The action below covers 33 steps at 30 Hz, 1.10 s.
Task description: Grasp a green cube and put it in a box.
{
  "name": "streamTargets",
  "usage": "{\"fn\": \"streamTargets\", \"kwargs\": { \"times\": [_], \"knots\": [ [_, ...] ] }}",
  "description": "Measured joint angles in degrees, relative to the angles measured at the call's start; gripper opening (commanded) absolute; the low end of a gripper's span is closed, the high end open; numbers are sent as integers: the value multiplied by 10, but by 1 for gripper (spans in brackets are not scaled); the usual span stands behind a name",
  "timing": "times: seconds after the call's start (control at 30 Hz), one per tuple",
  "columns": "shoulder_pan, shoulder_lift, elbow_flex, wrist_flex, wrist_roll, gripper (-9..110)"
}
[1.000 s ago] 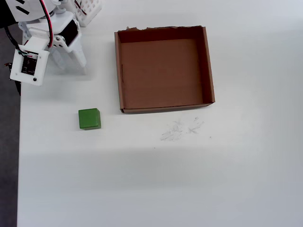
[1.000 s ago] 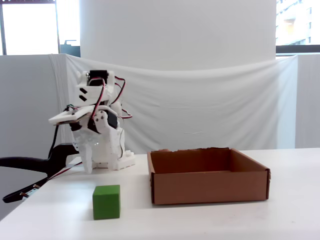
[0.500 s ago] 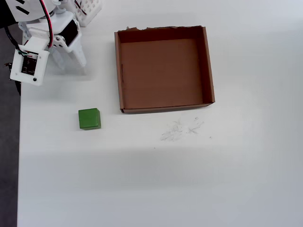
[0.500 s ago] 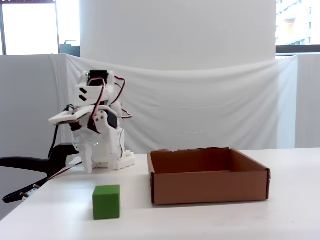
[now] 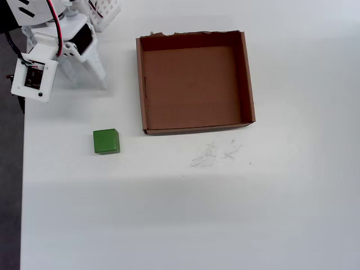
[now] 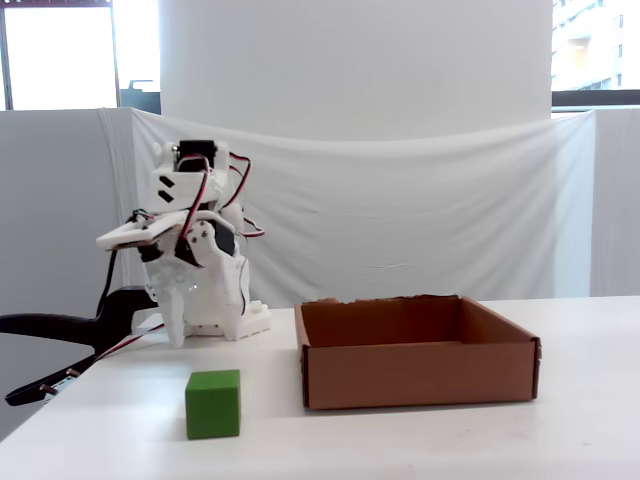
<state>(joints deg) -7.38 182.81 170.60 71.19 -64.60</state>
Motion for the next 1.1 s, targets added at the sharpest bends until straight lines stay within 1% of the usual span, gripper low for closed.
{"fn": "streamTargets", "kwargs": {
  "times": [0.1,0.2,0.3,0.4,0.43,0.5,0.8,0.93,1.03,1.1],
  "knots": [
    [0,0,0,-4,0,29],
    [0,-4,-1,-7,1,32],
    [0,-37,-33,-15,1,32],
    [0,-103,-81,-43,1,33],
    [0,-163,-119,-57,0,33],
    [0,-190,-145,-62,0,34],
    [-23,-438,-362,-83,0,36],
    [-29,-525,-423,-114,-2,36],
    [-28,-601,-468,-137,-29,36],
    [-28,-621,-482,-141,-35,36]
  ]
}}
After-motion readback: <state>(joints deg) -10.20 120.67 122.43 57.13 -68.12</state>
